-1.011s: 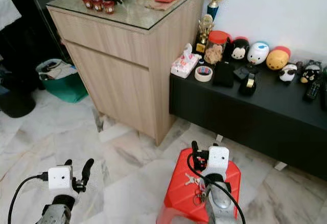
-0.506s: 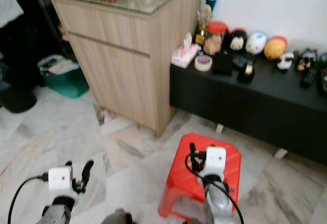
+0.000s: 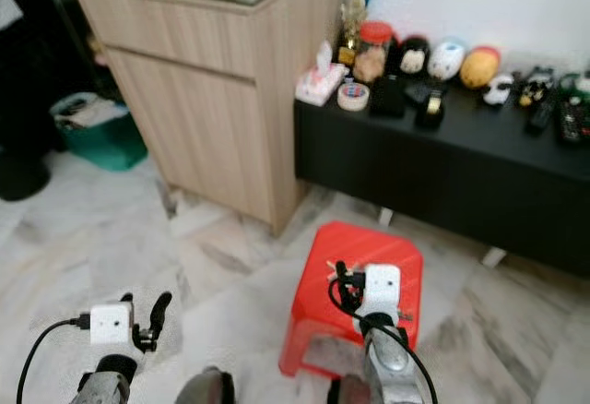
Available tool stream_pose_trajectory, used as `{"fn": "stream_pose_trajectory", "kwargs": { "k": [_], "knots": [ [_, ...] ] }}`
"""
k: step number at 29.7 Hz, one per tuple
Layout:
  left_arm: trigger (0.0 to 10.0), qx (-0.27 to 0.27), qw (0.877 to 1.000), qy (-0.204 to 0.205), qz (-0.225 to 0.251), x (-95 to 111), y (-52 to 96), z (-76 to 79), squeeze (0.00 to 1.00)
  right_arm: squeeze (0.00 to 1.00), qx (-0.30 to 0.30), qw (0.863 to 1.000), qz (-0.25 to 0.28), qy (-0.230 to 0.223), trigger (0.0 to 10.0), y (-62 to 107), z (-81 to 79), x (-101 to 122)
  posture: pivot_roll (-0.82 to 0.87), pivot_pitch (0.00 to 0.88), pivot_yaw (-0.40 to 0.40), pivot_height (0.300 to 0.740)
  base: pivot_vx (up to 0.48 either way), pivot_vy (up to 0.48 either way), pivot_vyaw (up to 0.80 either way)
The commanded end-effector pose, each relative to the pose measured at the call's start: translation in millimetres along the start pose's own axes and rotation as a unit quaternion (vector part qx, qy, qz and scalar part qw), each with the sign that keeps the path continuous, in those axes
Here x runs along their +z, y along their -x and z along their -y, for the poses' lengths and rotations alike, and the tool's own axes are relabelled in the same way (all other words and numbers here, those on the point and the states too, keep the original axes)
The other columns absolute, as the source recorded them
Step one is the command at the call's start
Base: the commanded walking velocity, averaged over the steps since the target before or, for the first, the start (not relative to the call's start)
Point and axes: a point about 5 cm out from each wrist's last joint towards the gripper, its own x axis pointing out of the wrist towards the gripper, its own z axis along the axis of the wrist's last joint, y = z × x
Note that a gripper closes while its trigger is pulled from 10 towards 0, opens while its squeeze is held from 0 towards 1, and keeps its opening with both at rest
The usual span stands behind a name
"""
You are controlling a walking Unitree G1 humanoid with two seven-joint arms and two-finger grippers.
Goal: Hang keys on a hook
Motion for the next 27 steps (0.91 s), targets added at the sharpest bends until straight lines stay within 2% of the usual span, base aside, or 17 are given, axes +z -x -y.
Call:
{"fn": "stream_pose_trajectory", "kwargs": {
  "k": [1, 21, 27],
  "knots": [
    [10.0, -0.001, 1.0, 0.002, -0.006, -1, 0.4, -0.3, 0.0, 0.0, 0.002, 1.0, 0.005, -0.009, 10.0, 0.2, -0.2, 0, 0.02, 0.094, 0.023, 0.627, 0.0, 0.0, 0.0],
    [10.0, -0.025, 1.0, 0.013, -0.011, 2, -3.1, 8.0, 0.0, 0.0, 0.035, 0.999, -0.031, 0.009, 10.0, 0.7, -5.0, -10, 0.03, 0.096, 0.022, 0.627, 0.0, 0.0, 0.0],
    [10.0, -0.026, 0.999, 0.011, -0.017, 2, -2.9, 7.0, 0.0, 0.0, 0.035, 0.999, -0.035, 0.006, 10.0, 1.4, -4.0, -12, 0.03, 0.097, 0.023, 0.627, 0.0, 0.0, 0.75]
  ]
}}
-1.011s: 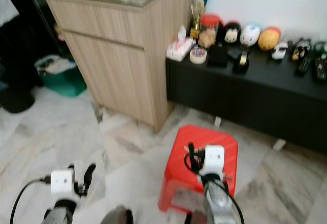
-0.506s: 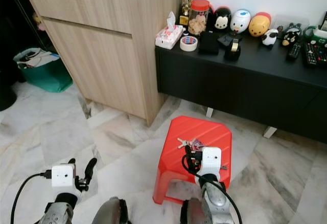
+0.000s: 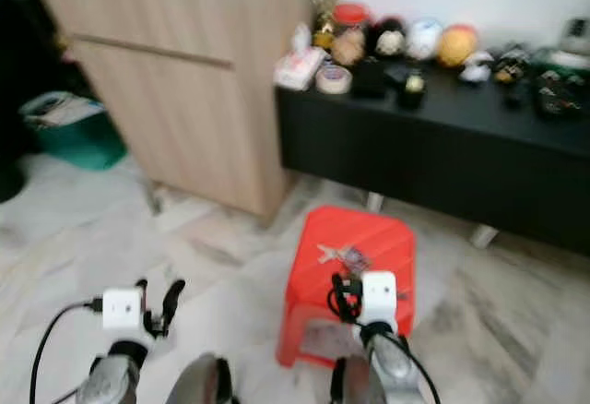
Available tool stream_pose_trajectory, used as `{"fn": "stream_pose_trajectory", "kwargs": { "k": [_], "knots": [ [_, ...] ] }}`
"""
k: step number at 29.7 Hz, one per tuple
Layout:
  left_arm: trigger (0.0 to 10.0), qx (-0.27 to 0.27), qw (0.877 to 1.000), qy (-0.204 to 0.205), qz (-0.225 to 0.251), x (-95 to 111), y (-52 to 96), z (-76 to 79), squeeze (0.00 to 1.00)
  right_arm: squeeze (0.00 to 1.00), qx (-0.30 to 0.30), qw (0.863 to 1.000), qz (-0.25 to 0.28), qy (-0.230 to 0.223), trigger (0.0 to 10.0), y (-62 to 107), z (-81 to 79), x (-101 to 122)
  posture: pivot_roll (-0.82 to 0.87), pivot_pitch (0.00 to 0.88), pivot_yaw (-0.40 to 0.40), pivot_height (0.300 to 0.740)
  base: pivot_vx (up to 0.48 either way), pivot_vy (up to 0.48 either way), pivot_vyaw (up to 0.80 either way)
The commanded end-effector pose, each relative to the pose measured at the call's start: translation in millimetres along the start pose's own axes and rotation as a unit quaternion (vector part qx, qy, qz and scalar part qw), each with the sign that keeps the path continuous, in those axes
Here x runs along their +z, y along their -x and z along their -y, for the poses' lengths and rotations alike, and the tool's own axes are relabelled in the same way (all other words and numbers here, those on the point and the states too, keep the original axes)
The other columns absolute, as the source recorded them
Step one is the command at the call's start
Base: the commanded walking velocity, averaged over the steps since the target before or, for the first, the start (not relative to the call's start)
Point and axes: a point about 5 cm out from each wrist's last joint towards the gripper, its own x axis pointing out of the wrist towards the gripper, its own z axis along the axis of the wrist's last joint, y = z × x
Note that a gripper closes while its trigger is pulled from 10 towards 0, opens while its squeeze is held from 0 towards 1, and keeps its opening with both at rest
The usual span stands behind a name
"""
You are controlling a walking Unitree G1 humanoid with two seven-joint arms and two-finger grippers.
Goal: Hang keys on a hook
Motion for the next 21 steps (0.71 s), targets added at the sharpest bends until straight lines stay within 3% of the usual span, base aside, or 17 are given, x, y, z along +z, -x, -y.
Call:
{"fn": "stream_pose_trajectory", "kwargs": {
  "k": [1, 21],
  "knots": [
    [10.0, 0.006, 1.0, 0.004, -0.017, -5.5, 3.1, -3.0, 0.0, 0.0, 0.004, 1.0, -0.004, -0.01, 10.0, 0.4, -4.0, -2.8, 0.03, 0.097, 0.023, 0.627, 0.0, 0.0, 0.0],
    [10.0, -0.016, 1.0, 0.008, -0.018, -4.9, 0.8, 1.6, 0.0, 0.0, -0.03, 0.999, -0.023, -0.022, 10.0, 0.2, 2.0, -7.5, 0.03, 0.097, 0.022, 0.627, 0.0, 0.0, 0.0]
  ]
}}
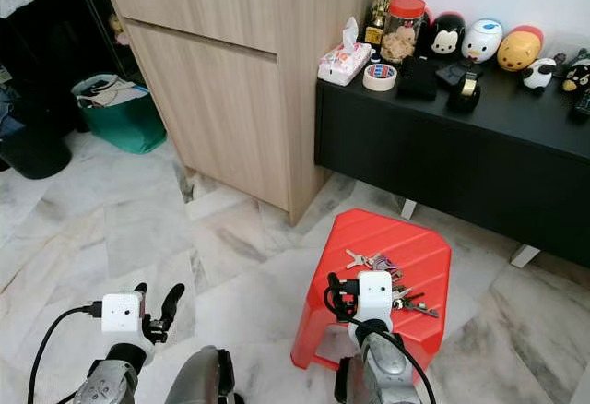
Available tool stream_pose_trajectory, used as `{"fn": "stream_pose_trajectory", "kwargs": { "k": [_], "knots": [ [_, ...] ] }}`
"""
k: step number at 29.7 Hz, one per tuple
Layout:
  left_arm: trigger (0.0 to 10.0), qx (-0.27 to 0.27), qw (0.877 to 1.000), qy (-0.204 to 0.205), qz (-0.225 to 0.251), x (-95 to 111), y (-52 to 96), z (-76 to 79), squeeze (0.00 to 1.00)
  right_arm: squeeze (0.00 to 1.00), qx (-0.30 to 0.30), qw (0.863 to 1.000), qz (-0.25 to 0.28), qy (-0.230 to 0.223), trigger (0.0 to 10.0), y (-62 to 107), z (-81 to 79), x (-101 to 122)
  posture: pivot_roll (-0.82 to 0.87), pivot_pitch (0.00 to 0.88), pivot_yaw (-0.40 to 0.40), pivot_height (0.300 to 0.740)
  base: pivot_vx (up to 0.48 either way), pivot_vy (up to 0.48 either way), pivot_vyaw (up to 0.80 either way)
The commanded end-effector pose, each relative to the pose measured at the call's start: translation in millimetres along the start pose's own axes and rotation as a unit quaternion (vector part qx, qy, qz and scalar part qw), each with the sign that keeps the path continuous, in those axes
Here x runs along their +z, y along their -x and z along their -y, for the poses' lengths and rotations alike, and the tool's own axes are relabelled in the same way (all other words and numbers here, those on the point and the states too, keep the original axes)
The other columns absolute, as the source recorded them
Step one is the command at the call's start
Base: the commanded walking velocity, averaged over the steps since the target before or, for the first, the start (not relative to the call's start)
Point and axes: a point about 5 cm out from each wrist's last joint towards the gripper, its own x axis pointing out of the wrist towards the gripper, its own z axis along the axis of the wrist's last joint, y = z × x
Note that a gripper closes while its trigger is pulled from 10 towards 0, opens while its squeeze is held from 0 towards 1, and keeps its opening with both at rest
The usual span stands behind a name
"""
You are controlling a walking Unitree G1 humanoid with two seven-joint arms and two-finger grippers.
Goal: Hang keys on a hook
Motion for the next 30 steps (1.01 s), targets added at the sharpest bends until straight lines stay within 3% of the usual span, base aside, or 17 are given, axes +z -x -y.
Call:
{"fn": "stream_pose_trajectory", "kwargs": {
  "k": [1, 4, 6, 12, 18, 24, 27, 30],
  "knots": [
    [10.0, -0.006, 1.0, 0.0, -0.014, -4, 1.3, 1.0, 0.0, 0.0, -0.01, 1.0, -0.011, -0.005, 10.0, 0.4, 1.8, -3, 0.03, 0.097, 0.022, 0.627, 0.0, 0.0, 0.0],
    [10.0, -0.009, 1.0, 0.0, -0.016, -4, 1.1, 1.4, 0.0, 0.0, -0.023, 0.999, -0.016, -0.016, 10.0, 0.3, 5.2, -4, 0.03, 0.099, 0.022, 0.627, 0.0, 0.0, 0.0],
    [10.0, -0.011, 1.0, 0.001, -0.02, -5, 0.9, 1.1, 0.0, 0.0, -0.077, 0.996, -0.032, -0.04, 10.0, 1.7, 17.5, -7, 0.03, 0.1, 0.021, 0.627, 0.0, 0.0, 0.0],
    [10.0, -0.011, 1.0, 0.002, -0.02, -5, 1.0, 1.4, 0.0, 0.0, -0.112, 0.991, -0.065, -0.034, 10.0, 7.3, 30.6, -18, 0.03, 0.099, 0.02, 0.627, 0.0, 0.0, 0.0],
    [10.0, -0.01, 1.0, 0.001, -0.021, -6, 1.0, 1.4, 0.0, 0.0, -0.09, 0.995, -0.04, -0.015, 10.0, 6.3, 26.6, -12, 0.03, 0.092, 0.019, 0.627, 0.0, 0.0, 0.0],
    [10.0, -0.01, 1.0, 0.001, -0.019, -5, 0.0, 1.4, 0.0, 0.0, -0.079, 0.996, -0.027, -0.027, 10.0, 1.2, 18.8, -6, 0.03, 0.084, 0.021, 0.612, 0.0, 0.0, 0.0],
    [10.0, -0.015, 1.0, -0.002, -0.023, -6, 0.0, 1.7, 0.0, 0.0, -0.065, 0.998, -0.015, 0.005, 10.0, -0.3, 14.7, -2, 0.03, 0.08, 0.021, 0.612, 0.0, 0.0, 0.0],
    [10.0, -0.016, 1.0, -0.004, -0.025, -7, 1.8, 1.4, 0.0, 0.0, -0.058, 0.998, -0.005, 0.003, 10.0, -0.2, 12.8, 0, 0.03, 0.072, 0.024, 0.612, 0.0, 0.0, 0.0]
  ]
}}
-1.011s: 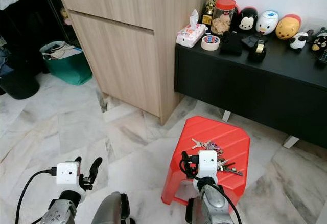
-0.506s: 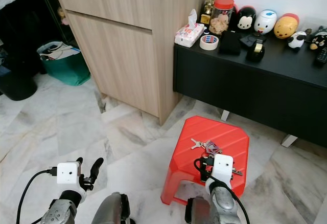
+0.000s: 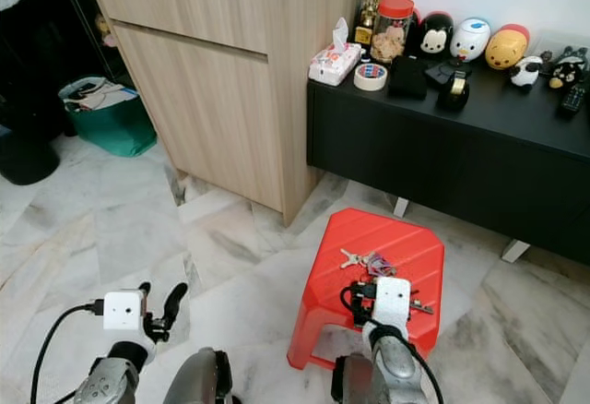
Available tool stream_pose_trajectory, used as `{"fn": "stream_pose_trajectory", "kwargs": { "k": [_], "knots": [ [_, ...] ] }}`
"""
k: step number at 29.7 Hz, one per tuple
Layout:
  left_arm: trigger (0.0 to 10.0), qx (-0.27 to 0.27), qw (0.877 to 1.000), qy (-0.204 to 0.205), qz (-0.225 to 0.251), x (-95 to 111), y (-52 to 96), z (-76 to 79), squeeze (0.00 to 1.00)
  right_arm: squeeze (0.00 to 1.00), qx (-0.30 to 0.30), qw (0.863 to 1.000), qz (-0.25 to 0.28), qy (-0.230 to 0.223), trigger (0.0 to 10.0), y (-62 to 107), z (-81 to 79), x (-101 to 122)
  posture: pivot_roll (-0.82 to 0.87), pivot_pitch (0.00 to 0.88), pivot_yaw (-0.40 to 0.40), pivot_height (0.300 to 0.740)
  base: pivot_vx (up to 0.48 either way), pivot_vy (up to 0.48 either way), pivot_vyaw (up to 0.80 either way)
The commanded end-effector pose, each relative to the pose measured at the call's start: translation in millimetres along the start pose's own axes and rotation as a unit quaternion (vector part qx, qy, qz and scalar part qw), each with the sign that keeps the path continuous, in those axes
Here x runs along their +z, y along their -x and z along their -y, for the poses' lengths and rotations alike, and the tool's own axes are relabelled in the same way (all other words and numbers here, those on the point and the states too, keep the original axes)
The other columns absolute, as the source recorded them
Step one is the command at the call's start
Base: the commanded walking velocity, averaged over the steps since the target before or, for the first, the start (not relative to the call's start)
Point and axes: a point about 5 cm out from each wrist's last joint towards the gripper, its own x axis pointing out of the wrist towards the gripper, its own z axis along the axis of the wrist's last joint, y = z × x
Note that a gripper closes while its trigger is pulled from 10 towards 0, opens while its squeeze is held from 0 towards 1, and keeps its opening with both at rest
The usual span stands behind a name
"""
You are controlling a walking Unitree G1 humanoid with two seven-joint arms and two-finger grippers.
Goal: Hang keys on a hook
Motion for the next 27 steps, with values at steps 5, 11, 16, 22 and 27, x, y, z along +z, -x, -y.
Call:
{"fn": "stream_pose_trajectory", "kwargs": {
  "k": [5, 11, 16, 22, 27],
  "knots": [
    [10.0, -0.001, 1.0, -0.004, -0.022, -8.9, 5.5, -1.3, 0.0, 0.0, 0.006, 1.0, 0.016, -0.004, 10.0, -1.9, -3.0, 5.8, 0.03, 0.069, 0.023, 0.612, 0.0, 0.0, 0.0],
    [10.0, 0.0, 1.0, -0.005, -0.021, -7.9, 4.3, -2.0, 0.0, 0.0, 0.008, 1.0, -0.005, -0.014, 10.0, -4.0, -5.3, 3.8, 0.03, 0.079, 0.022, 0.607, 0.0, 0.0, 0.0],
    [10.0, 0.002, 1.0, -0.005, -0.022, -8.0, 4.0, -2.3, 0.0, 0.0, 0.008, 1.0, 0.008, -0.008, 10.0, -2.5, -4.4, 4.7, 0.03, 0.086, 0.022, 0.582, 0.0, 0.0, 0.0],
    [10.0, 0.002, 1.0, -0.004, -0.023, -8.2, 3.7, -1.7, 0.0, 0.0, 0.011, 1.0, 0.015, -0.016, 10.0, -2.5, -5.4, 6.0, 0.04, 0.089, 0.024, 0.582, 0.0, 0.0, 0.0],
    [10.0, -0.003, 1.0, -0.003, -0.021, -6.5, 1.5, -0.3, 0.0, 0.0, 0.018, 1.0, 0.019, -0.016, 10.0, -3.3, -9.1, 7.8, 0.04, 0.089, 0.026, 0.582, 0.0, 0.0, 0.0]
  ]
}}
